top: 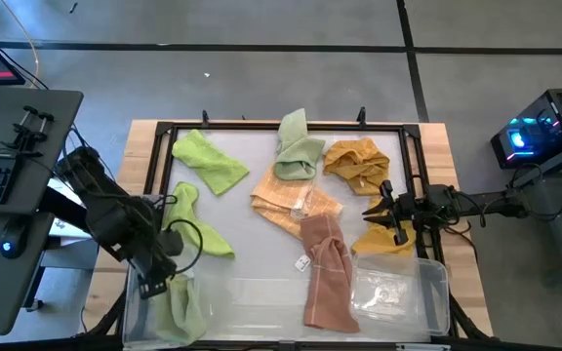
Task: Sort microfiber towel by color & place in baskets
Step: Put the bottom dark green microfiber towel into the left transparent bin
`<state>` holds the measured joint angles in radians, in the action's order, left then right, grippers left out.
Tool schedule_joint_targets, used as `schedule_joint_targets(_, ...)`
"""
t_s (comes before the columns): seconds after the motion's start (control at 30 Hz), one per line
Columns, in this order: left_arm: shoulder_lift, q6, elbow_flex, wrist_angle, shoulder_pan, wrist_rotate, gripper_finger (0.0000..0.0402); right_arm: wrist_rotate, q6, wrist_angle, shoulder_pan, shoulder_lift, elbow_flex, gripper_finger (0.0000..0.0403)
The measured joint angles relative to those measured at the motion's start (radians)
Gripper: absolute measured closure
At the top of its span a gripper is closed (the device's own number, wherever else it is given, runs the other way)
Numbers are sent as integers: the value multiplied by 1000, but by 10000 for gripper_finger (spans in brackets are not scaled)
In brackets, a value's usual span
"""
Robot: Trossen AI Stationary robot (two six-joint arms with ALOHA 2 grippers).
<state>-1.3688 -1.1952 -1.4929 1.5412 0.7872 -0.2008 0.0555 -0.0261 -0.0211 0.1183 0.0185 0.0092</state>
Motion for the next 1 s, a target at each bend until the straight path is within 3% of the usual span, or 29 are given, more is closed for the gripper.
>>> schedule_joint_targets(0.2, -62, 279, 23, -332, 16, 0, 260, 0, 0, 0, 0, 0, 0, 344)
schedule_joint_targets(0.37, -150, 390, 51, -537, 15, 3, 286, 0, 0, 0, 0, 0, 0, 344)
schedule_joint_targets(0.63, -263, 409, 53, -542, 16, -3, 319, 0, 0, 0, 0, 0, 0, 344)
schedule_joint_targets(1.0, -238, 321, 52, -459, 29, -58, 360, 0, 0, 0, 0, 0, 0, 344)
